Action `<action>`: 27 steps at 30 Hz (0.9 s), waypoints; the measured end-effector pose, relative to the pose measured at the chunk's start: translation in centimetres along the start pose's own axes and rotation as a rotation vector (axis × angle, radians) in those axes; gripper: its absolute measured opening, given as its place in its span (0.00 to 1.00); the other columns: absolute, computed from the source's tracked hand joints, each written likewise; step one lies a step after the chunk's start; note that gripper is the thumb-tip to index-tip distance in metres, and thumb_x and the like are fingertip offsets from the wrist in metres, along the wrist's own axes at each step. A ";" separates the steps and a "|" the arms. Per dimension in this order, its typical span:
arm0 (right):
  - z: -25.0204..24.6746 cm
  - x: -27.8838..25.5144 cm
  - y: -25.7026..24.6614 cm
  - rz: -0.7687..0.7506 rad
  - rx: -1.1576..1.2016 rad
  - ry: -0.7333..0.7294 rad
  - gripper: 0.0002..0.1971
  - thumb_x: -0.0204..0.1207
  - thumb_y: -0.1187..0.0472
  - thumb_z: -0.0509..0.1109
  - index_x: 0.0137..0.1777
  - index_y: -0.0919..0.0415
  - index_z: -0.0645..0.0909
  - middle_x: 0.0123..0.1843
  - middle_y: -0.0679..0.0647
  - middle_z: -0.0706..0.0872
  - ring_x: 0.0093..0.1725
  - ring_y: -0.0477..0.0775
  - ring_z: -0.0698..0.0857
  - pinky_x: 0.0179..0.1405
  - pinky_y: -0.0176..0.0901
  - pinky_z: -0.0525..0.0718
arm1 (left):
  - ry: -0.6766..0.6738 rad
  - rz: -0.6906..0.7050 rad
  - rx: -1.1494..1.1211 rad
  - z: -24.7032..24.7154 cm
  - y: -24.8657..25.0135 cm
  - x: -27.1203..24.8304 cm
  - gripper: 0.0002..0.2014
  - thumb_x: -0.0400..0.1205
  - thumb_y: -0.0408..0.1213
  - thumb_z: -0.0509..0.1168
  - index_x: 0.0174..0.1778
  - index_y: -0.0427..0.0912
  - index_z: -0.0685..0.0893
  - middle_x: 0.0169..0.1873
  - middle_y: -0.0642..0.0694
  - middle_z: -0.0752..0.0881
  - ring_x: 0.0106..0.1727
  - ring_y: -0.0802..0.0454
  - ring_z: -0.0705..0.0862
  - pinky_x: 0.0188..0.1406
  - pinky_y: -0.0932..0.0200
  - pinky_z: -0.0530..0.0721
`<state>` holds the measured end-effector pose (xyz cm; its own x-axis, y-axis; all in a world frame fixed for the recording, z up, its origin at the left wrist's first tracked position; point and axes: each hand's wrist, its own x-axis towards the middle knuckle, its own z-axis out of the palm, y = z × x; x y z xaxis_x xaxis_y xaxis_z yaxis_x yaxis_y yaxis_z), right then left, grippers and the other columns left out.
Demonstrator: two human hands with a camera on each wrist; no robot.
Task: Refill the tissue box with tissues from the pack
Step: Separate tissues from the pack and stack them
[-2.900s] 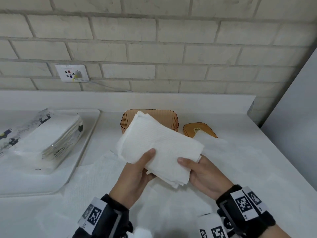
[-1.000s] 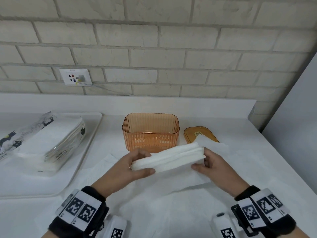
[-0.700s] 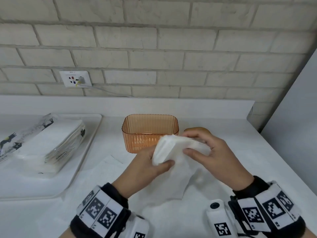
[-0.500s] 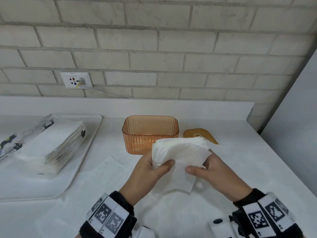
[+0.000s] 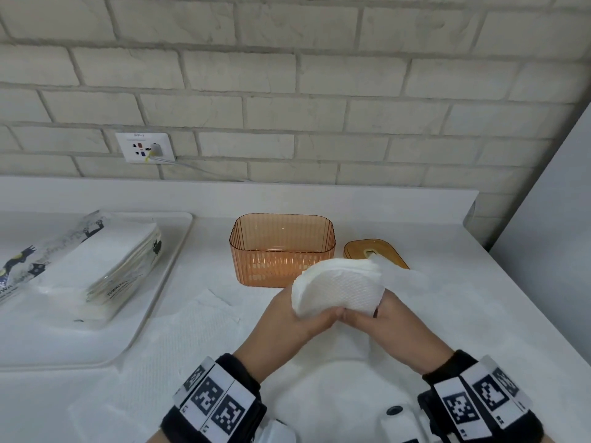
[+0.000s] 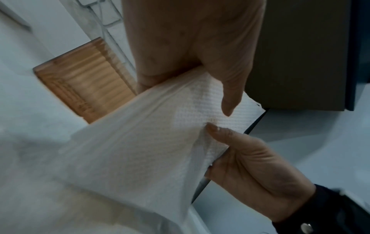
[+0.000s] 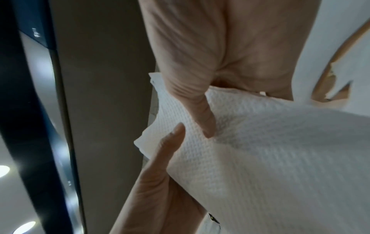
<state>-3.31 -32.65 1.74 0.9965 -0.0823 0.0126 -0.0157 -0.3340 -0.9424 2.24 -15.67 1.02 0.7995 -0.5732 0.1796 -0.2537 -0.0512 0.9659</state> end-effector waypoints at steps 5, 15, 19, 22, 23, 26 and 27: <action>-0.5 -0.2 0.9 0.025 -0.009 -0.058 0.22 0.70 0.60 0.76 0.64 0.48 0.78 0.58 0.45 0.87 0.59 0.42 0.84 0.62 0.42 0.82 | 0.039 -0.012 -0.011 -0.9 0.4 -0.2 0.25 0.66 0.53 0.76 0.59 0.59 0.81 0.53 0.59 0.87 0.55 0.59 0.86 0.51 0.60 0.87; 0.5 -0.2 2.5 0.037 -0.017 -0.036 0.20 0.76 0.60 0.71 0.66 0.49 0.76 0.60 0.43 0.86 0.60 0.39 0.83 0.63 0.38 0.79 | 0.382 0.171 -0.080 1.0 2.6 0.5 0.16 0.77 0.52 0.59 0.41 0.42 0.82 0.39 0.49 0.85 0.42 0.63 0.82 0.41 0.75 0.76; 0.8 -0.6 3.3 0.037 -0.030 -0.041 0.21 0.76 0.58 0.71 0.68 0.48 0.73 0.61 0.41 0.85 0.62 0.37 0.82 0.68 0.41 0.78 | 0.434 0.148 -0.075 1.3 1.6 0.8 0.10 0.76 0.36 0.54 0.40 0.40 0.81 0.38 0.49 0.84 0.42 0.60 0.81 0.43 0.73 0.77; 0.9 -0.7 3.7 0.029 -0.006 -0.061 0.20 0.76 0.59 0.70 0.66 0.43 0.73 0.63 0.40 0.84 0.65 0.39 0.81 0.69 0.45 0.78 | 0.440 0.128 -0.037 1.1 0.9 0.4 0.11 0.75 0.35 0.52 0.43 0.44 0.80 0.40 0.53 0.84 0.40 0.64 0.80 0.41 0.73 0.76; 0.9 -0.7 3.7 0.021 -0.008 -0.059 0.20 0.77 0.60 0.70 0.65 0.42 0.73 0.62 0.39 0.84 0.64 0.38 0.81 0.69 0.45 0.78 | 0.442 0.132 -0.029 0.9 1.0 0.4 0.12 0.75 0.35 0.51 0.44 0.45 0.80 0.41 0.55 0.84 0.41 0.66 0.80 0.41 0.74 0.76; 0.6 -0.5 2.7 -0.026 -0.022 -0.038 0.18 0.78 0.64 0.68 0.62 0.42 0.74 0.58 0.36 0.86 0.60 0.36 0.83 0.64 0.38 0.80 | 0.388 0.174 0.025 -0.2 2.7 0.1 0.09 0.78 0.43 0.56 0.48 0.49 0.80 0.43 0.59 0.86 0.45 0.66 0.82 0.43 0.75 0.76; 0.4 -0.4 2.1 -0.057 -0.040 -0.032 0.16 0.78 0.64 0.68 0.60 0.44 0.75 0.56 0.35 0.86 0.58 0.35 0.83 0.61 0.34 0.81 | 0.326 0.186 0.109 -0.8 3.6 0.0 0.11 0.77 0.50 0.60 0.51 0.53 0.79 0.44 0.60 0.86 0.46 0.66 0.83 0.43 0.76 0.76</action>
<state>-3.71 -32.93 -0.37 0.9980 -0.0319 0.0547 0.0388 -0.3750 -0.9262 1.80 -15.20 4.62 0.8610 -0.2914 0.4169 -0.4532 -0.0672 0.8889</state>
